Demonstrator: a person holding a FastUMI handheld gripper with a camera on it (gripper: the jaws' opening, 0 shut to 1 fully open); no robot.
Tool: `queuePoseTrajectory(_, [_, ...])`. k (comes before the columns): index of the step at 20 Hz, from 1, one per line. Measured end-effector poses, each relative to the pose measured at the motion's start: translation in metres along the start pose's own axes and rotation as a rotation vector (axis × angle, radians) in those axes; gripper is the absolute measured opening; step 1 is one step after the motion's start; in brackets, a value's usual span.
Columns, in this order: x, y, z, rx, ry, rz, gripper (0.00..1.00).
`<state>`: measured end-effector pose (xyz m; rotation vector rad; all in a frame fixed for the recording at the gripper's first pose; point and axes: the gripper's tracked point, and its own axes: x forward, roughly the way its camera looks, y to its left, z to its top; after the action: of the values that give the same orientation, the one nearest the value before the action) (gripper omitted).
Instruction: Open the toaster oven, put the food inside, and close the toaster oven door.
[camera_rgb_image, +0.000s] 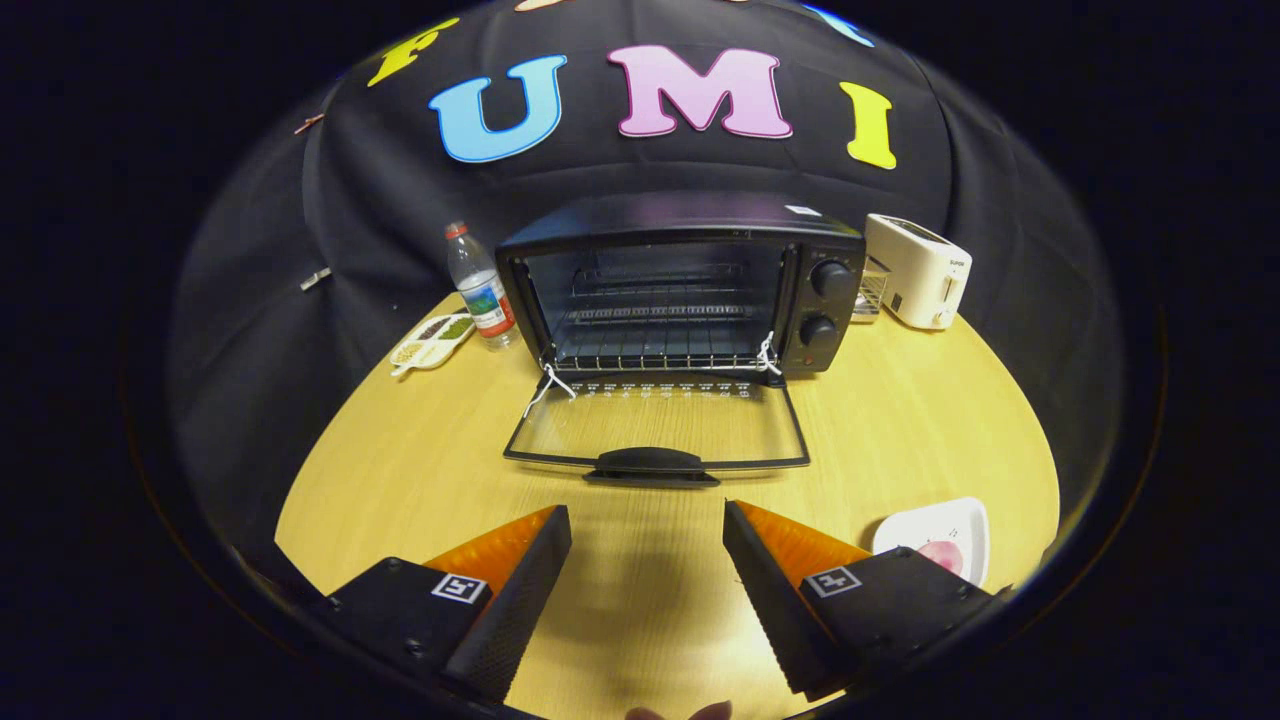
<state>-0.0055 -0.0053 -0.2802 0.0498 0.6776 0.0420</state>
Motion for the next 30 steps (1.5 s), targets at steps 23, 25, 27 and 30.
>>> queuePoseTrajectory(23, [-0.021, -0.296, -0.092, 0.203, 0.611, -0.054, 0.82])
queuePoseTrajectory(25, [-0.007, -0.306, -0.103, 0.191, 0.648, -0.078, 0.55])
queuePoseTrajectory(27, [-0.005, -0.312, -0.111, 0.168, 0.676, -0.105, 0.54])
queuePoseTrajectory(30, [0.0, -0.32, -0.123, 0.131, 0.709, -0.115, 0.54])
